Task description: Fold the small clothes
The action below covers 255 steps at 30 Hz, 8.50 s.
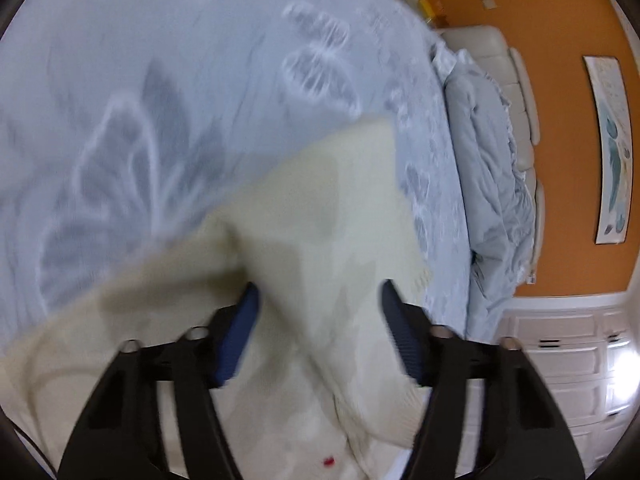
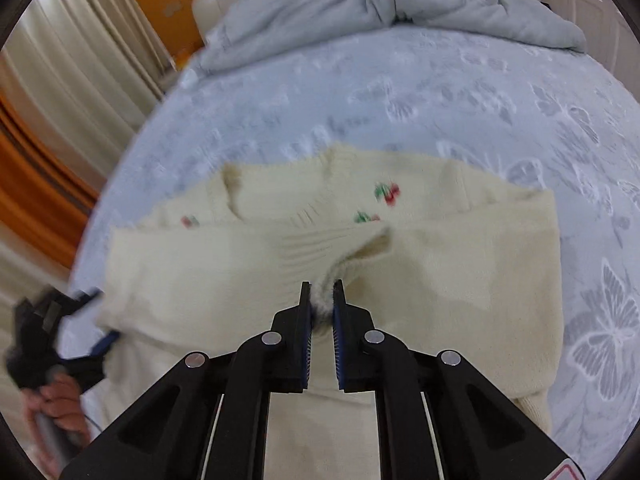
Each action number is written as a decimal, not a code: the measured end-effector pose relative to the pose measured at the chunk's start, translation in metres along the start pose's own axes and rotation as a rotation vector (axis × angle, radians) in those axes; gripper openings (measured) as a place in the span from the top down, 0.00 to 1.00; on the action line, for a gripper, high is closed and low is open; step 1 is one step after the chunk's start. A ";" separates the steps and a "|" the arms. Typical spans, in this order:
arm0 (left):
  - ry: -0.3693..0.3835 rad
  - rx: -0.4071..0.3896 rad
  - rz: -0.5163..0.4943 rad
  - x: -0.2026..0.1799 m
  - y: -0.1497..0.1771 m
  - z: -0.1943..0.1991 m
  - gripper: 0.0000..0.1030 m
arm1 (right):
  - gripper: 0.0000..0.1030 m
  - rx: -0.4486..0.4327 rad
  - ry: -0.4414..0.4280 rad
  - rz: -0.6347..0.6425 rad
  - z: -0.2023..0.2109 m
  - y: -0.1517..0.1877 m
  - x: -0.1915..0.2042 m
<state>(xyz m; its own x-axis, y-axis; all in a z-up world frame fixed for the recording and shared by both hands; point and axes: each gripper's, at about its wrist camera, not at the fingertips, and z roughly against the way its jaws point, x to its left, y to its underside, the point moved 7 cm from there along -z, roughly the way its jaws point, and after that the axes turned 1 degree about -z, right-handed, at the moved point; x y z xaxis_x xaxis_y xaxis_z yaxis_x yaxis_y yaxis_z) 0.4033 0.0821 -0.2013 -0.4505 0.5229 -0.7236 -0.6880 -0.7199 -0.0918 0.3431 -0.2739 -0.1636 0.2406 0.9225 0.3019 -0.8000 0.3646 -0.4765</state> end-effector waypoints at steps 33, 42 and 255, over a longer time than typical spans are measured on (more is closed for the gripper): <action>0.003 -0.203 -0.586 0.011 0.025 -0.024 0.70 | 1.00 0.047 -0.077 0.004 -0.104 -0.024 0.041; -0.004 -0.208 -0.595 0.011 0.026 -0.026 0.70 | 0.95 -0.040 -0.058 -0.083 -0.014 0.004 -0.045; -0.223 0.021 -0.787 0.044 0.118 0.120 0.17 | 0.53 -0.023 0.127 -0.167 0.121 0.120 -0.124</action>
<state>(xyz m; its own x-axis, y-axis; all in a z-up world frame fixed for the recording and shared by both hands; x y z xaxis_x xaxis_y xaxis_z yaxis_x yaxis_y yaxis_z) 0.2340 0.0754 -0.1615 0.0677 0.9517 -0.2994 -0.8596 -0.0967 -0.5018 0.1508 -0.3602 -0.1581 0.4371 0.8570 0.2727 -0.7307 0.5152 -0.4479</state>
